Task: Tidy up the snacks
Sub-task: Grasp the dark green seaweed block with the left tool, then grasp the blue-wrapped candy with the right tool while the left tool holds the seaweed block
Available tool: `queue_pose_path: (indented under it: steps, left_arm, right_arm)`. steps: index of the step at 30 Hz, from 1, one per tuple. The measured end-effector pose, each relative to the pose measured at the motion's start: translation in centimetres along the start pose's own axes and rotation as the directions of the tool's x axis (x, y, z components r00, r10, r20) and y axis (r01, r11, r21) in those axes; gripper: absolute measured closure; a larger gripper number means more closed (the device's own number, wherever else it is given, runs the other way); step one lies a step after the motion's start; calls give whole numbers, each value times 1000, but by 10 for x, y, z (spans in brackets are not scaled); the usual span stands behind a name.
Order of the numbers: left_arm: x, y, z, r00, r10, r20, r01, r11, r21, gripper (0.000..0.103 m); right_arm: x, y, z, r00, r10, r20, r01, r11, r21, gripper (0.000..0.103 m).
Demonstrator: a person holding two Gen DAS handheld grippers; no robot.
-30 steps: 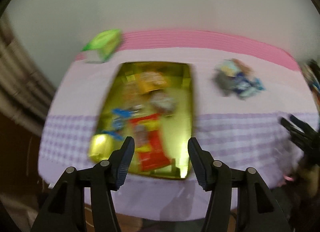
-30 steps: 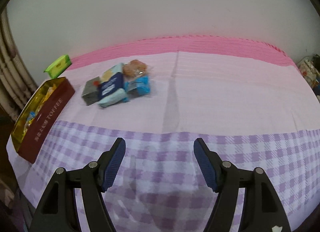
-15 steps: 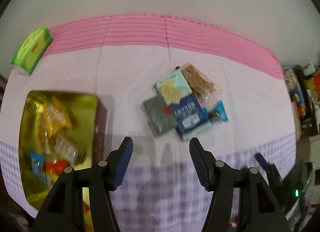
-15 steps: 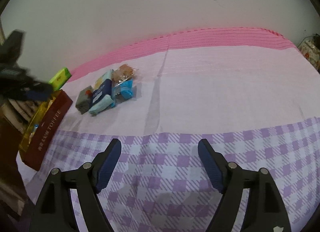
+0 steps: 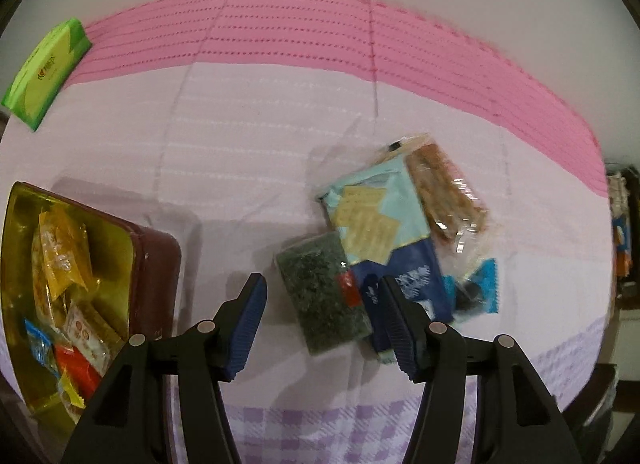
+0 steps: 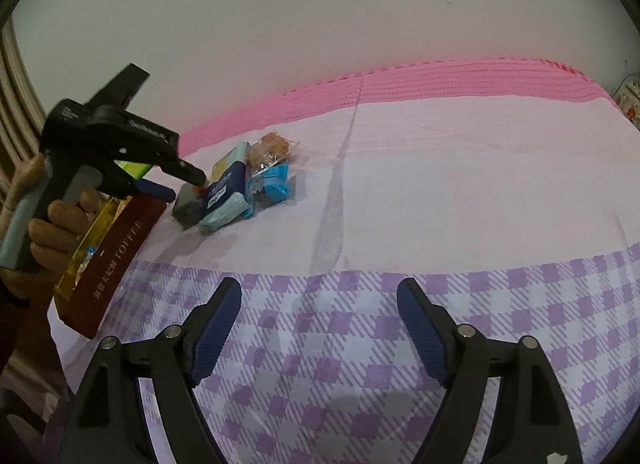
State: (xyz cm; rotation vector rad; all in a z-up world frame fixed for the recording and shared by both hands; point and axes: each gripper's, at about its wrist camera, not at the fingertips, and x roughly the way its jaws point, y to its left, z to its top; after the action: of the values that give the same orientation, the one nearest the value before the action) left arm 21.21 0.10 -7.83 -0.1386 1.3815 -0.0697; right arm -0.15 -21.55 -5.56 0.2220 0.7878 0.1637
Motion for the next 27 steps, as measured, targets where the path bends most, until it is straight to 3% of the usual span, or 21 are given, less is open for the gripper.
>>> queue_pose_path:
  steps: [4, 6, 7, 19, 27]
  left_arm:
    - [10, 19, 0, 999, -40, -9, 39, 994, -102, 50]
    - [10, 26, -2, 1000, -29, -8, 28, 991, -134, 66]
    - [10, 28, -5, 1000, 0, -11, -2, 990, -140, 66]
    - [15, 9, -10, 996, 78, 33, -77, 997, -20, 67]
    - [-15, 6, -64, 997, -19, 76, 16, 999, 41, 67]
  right_arm:
    - [0, -3, 1, 1000, 10, -1, -10, 1000, 21, 20]
    - [0, -5, 2, 1000, 14, 2, -14, 999, 30, 18]
    - [1, -6, 2, 1000, 15, 2, -15, 999, 36, 18]
    - [6, -11, 3, 1000, 18, -14, -17, 998, 56, 15]
    - [10, -9, 1, 1000, 5, -26, -4, 998, 55, 14]
